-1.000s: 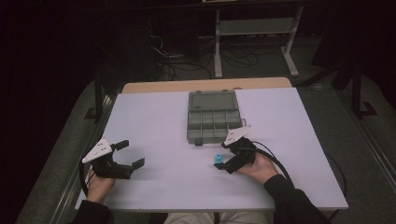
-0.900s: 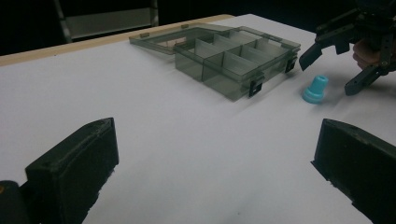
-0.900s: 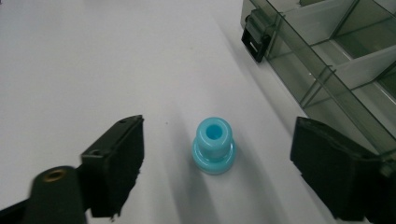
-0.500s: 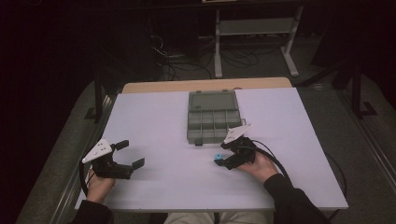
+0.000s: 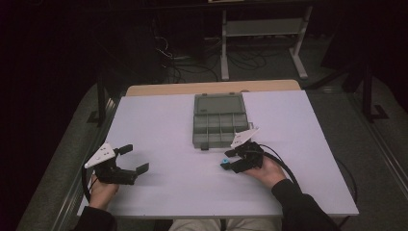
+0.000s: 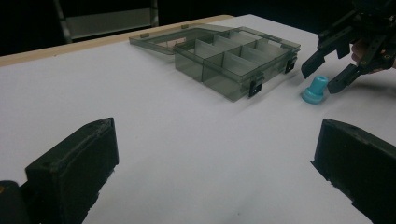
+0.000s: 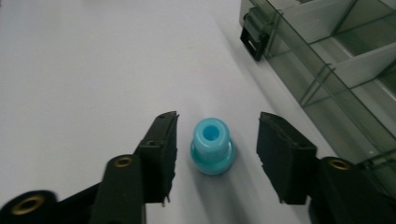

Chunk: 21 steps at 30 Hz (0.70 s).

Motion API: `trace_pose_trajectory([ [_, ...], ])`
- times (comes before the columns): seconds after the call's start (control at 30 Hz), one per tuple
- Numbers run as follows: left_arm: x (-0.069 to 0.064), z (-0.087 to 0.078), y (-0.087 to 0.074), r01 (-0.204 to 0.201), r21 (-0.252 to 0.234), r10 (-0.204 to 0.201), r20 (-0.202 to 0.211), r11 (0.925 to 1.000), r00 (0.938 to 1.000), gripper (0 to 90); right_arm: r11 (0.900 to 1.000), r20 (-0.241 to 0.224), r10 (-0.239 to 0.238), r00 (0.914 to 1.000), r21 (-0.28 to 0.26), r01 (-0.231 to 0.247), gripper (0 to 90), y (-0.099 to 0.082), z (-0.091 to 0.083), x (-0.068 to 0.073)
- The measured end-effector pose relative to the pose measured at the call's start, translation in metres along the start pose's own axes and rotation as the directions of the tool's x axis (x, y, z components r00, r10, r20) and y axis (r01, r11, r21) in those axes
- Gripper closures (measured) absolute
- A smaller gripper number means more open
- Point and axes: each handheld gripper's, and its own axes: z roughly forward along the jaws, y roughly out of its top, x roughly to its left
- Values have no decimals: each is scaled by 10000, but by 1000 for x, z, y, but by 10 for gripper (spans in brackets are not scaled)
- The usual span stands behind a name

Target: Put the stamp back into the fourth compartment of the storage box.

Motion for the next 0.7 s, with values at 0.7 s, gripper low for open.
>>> trace_pose_trajectory([
  [0.7, 0, 0, 0, 0, -18, 0, -5, 10000, 10000, 0, 9998, -29, 101, 9999, -195, -101, 713, 1, -4, -1],
])
